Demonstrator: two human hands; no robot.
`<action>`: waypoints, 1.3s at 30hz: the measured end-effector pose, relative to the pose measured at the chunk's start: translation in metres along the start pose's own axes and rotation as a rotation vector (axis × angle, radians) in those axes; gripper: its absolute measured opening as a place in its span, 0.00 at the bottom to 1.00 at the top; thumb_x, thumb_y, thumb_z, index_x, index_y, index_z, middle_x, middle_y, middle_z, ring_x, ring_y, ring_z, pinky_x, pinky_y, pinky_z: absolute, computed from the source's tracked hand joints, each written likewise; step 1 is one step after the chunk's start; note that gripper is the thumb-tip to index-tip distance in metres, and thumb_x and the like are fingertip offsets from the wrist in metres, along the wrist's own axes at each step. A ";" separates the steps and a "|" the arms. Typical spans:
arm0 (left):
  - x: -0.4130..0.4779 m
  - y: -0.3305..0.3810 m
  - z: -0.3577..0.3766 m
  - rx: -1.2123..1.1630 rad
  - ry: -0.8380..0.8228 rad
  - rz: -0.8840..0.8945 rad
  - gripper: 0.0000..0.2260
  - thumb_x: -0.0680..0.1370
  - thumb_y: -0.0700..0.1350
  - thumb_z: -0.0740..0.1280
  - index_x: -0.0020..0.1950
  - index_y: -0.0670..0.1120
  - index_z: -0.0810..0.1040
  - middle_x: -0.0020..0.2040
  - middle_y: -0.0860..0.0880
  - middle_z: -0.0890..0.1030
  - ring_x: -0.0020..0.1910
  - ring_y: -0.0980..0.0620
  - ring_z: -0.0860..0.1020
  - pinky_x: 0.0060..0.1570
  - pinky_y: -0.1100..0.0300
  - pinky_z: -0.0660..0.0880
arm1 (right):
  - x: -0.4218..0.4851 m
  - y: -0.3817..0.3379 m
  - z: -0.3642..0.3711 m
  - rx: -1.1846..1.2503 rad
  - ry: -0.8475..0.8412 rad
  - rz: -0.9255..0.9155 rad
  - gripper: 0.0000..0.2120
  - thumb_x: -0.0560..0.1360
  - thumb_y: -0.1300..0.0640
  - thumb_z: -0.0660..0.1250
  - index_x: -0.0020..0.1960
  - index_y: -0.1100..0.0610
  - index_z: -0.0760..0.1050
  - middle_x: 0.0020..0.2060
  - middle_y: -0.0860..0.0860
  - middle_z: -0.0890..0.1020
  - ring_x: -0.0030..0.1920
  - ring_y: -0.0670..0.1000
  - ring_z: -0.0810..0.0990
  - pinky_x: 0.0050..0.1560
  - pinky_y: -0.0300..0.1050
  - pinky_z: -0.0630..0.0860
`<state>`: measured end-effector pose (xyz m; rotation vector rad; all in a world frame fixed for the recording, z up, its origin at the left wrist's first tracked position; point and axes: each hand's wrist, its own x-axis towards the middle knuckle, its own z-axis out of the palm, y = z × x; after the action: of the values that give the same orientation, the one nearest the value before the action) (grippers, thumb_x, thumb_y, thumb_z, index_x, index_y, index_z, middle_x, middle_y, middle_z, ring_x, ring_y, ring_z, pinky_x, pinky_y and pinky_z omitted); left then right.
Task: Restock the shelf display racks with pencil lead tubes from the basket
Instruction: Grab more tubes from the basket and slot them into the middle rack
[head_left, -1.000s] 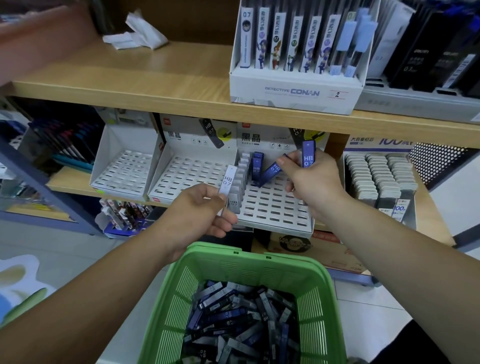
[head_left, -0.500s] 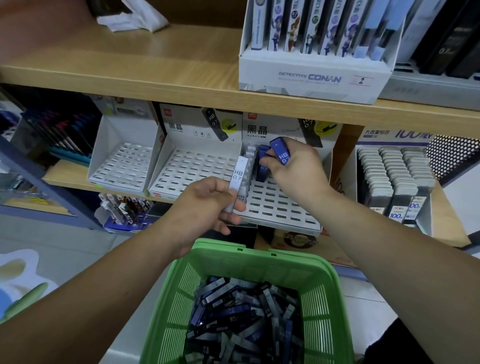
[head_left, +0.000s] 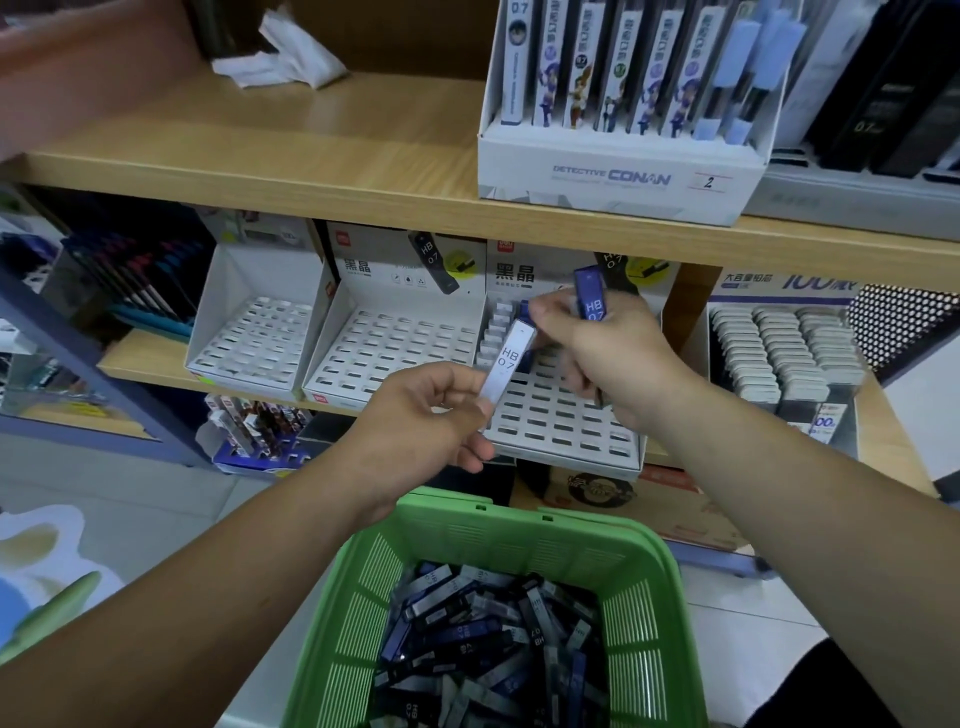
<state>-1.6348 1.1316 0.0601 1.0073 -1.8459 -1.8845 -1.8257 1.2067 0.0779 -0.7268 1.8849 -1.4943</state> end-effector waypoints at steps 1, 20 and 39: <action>0.000 0.001 0.002 0.007 -0.002 0.008 0.05 0.81 0.37 0.70 0.56 0.43 0.84 0.47 0.43 0.82 0.38 0.46 0.84 0.40 0.56 0.81 | -0.005 -0.001 -0.002 -0.011 -0.070 0.021 0.03 0.78 0.54 0.74 0.50 0.53 0.83 0.24 0.49 0.78 0.23 0.48 0.68 0.24 0.39 0.65; 0.029 -0.038 0.028 0.519 -0.039 0.037 0.05 0.81 0.48 0.71 0.56 0.54 0.83 0.44 0.56 0.84 0.43 0.60 0.83 0.46 0.63 0.78 | 0.033 0.029 -0.020 -0.194 0.263 -0.157 0.10 0.75 0.59 0.77 0.43 0.48 0.77 0.39 0.44 0.82 0.39 0.42 0.82 0.47 0.46 0.81; 0.030 -0.042 0.021 0.500 -0.097 0.040 0.11 0.81 0.48 0.72 0.63 0.52 0.82 0.48 0.55 0.85 0.48 0.60 0.84 0.52 0.67 0.79 | 0.038 0.026 -0.018 -0.447 0.238 -0.243 0.02 0.78 0.57 0.72 0.48 0.50 0.82 0.47 0.50 0.86 0.51 0.54 0.83 0.59 0.54 0.80</action>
<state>-1.6596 1.1318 0.0097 1.0237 -2.4456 -1.4986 -1.8657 1.1954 0.0503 -1.0486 2.4258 -1.3579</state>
